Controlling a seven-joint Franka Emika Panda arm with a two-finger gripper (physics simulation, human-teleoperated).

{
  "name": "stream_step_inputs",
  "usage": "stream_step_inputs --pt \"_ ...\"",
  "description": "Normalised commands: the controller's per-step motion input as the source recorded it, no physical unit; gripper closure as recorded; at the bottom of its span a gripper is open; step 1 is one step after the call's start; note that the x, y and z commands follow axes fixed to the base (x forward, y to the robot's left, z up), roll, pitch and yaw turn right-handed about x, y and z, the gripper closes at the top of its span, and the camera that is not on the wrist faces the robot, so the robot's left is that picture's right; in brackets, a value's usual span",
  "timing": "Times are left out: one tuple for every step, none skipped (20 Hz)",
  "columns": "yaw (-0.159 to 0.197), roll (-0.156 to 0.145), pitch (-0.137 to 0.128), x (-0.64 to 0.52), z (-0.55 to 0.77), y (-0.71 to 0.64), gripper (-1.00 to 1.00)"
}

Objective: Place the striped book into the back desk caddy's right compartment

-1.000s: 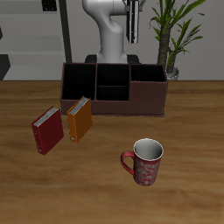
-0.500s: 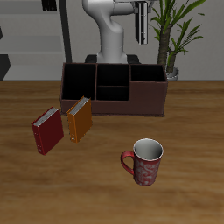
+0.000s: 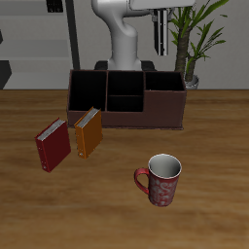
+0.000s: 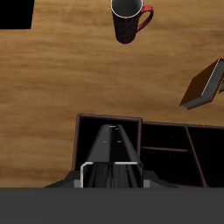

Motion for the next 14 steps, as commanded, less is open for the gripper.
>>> stream_step_inputs --pt "-0.006 0.026 0.036 0.15 -0.16 0.04 1.0" --pt "0.0 0.0 0.0 -0.1 -0.01 -0.07 1.0" --pt "-0.025 0.004 0.046 0.12 -0.15 0.05 1.0" --pt "0.02 0.011 -0.011 -0.04 -0.14 0.05 1.0" --pt "0.024 0.064 0.037 0.16 -0.22 0.13 1.0" --pt "-0.009 -0.009 0.02 0.01 -0.04 -0.02 1.0" --pt "-0.02 -0.027 0.026 0.08 -0.25 0.0 1.0" --pt "0.016 0.054 0.031 0.11 -0.22 0.02 1.0" --pt "-0.082 -0.044 0.057 0.08 -0.2 -0.08 1.0" --pt "0.049 0.037 0.002 0.09 -0.18 0.05 1.0" --pt "-0.011 0.006 0.077 0.18 -0.24 0.01 1.0" --pt "0.034 -0.017 0.017 0.07 -0.16 0.05 1.0" --pt "0.057 0.033 0.004 0.03 -0.15 0.09 1.0" --pt "0.01 0.025 0.008 -0.03 -0.05 0.03 1.0"
